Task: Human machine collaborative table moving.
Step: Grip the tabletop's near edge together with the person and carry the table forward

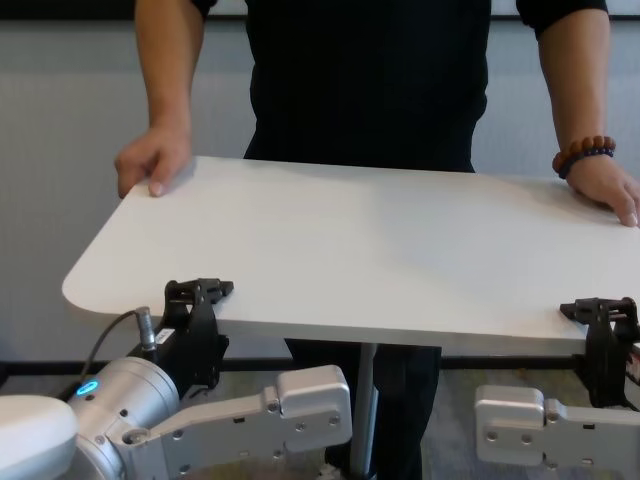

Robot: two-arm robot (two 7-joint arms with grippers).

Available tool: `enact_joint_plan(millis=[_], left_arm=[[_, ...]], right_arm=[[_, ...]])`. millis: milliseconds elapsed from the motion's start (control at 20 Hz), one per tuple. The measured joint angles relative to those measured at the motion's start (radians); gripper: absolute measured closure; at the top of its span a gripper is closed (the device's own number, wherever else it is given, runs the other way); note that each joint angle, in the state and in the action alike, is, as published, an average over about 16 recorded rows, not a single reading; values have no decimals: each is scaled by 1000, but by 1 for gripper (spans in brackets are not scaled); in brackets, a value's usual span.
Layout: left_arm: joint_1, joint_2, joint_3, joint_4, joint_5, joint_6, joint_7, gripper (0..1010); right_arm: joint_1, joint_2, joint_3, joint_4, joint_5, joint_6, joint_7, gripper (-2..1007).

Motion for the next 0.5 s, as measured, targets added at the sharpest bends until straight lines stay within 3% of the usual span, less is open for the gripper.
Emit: enact_joint_plan(millis=[500], left_arm=[[-17,-13,18,48,-4,0,13,742]], right_arm=[[12,4,-13,23,14,-3,-7,737]])
